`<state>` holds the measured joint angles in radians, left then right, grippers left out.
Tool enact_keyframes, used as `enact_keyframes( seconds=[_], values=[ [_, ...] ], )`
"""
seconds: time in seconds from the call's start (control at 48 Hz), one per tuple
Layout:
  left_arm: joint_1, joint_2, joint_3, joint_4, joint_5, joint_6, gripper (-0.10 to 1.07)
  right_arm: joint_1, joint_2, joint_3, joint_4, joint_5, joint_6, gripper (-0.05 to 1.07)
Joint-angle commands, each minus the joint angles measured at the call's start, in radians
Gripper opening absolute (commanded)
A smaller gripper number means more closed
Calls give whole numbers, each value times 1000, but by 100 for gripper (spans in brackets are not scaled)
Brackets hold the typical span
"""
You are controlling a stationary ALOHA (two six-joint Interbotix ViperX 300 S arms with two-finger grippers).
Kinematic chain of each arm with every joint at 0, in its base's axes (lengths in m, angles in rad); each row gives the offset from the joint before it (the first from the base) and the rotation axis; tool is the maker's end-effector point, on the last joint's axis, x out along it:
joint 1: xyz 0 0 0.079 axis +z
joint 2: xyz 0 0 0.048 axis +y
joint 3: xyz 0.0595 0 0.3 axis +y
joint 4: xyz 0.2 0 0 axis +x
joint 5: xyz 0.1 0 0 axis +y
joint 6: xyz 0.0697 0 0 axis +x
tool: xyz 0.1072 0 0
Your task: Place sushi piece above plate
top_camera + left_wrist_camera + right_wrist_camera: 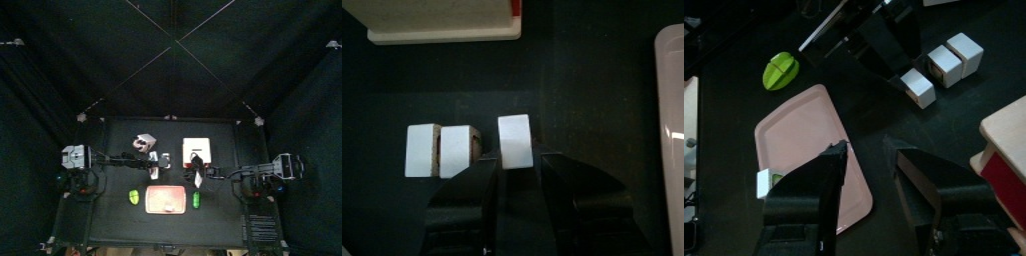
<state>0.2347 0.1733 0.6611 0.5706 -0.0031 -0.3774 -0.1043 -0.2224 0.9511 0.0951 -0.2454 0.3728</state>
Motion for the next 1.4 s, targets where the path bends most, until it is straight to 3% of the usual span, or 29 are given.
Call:
enact_keyframes(
  seconds=[0.0, 0.479, 0.833, 1.146, 1.375],
  values=[
    [17, -18, 8, 3, 3, 2, 66, -5, -12, -21, -2, -3, -2, 75],
    [37, -14, 23, 2, -80, 2, 69, -6, -12, -23, -2, -3, -3, 75],
    [40, -25, 26, 0, -77, -2, 85, -5, -6, -31, -2, -3, -2, 75],
    [32, -66, 29, 2, -35, 2, 85, -5, 3, -38, -2, -3, -2, 75],
    [-34, -135, 32, 2, 0, 2, 85, -5, 3, -40, -2, -3, -2, 75]
  ],
)
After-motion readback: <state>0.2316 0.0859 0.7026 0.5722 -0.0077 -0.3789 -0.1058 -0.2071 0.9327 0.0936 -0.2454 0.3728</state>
